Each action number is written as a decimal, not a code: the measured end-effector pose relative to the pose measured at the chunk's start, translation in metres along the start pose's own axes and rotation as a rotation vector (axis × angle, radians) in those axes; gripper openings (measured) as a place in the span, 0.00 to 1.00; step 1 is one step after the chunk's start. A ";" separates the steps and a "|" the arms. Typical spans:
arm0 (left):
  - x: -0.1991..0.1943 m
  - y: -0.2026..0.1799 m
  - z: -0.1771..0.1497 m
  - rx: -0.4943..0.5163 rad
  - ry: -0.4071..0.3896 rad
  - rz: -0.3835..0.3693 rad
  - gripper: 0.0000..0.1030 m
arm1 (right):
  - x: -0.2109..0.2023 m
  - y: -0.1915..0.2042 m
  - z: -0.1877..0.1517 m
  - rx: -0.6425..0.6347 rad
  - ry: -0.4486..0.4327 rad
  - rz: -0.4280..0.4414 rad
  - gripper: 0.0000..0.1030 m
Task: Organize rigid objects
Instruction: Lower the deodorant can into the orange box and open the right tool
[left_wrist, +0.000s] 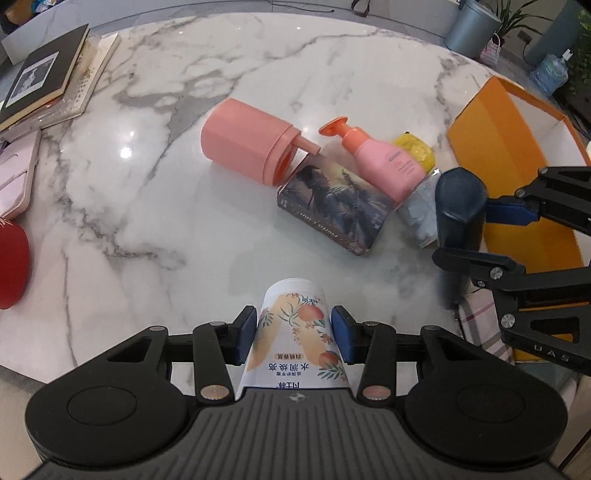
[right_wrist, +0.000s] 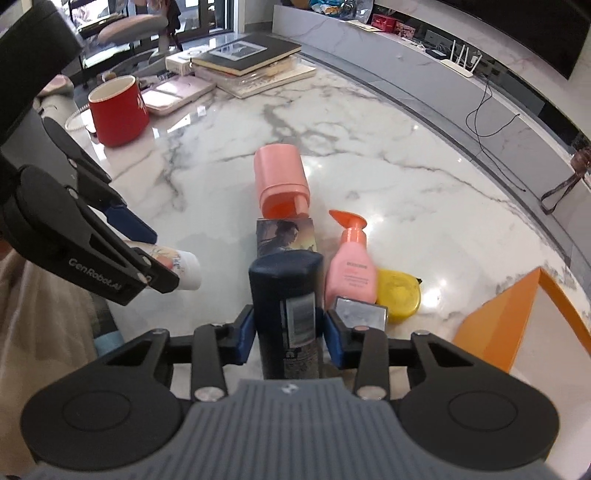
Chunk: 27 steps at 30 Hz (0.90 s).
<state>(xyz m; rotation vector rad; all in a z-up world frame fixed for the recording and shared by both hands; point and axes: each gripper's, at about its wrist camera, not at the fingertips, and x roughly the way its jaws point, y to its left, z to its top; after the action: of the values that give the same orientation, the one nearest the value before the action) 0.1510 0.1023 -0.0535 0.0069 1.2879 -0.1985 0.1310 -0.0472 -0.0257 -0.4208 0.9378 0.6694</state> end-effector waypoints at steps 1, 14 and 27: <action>-0.003 -0.001 0.000 -0.003 -0.006 -0.003 0.49 | -0.003 0.000 -0.001 0.004 -0.005 0.000 0.38; -0.055 -0.041 0.005 0.008 -0.135 -0.087 0.49 | -0.074 -0.021 -0.002 0.080 -0.154 -0.067 0.38; -0.090 -0.166 0.037 0.221 -0.269 -0.245 0.49 | -0.168 -0.092 -0.041 0.223 -0.254 -0.303 0.38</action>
<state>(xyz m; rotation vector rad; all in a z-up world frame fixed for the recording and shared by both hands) 0.1373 -0.0522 0.0601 0.0113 0.9917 -0.5340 0.1002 -0.1959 0.0986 -0.2638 0.6800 0.3278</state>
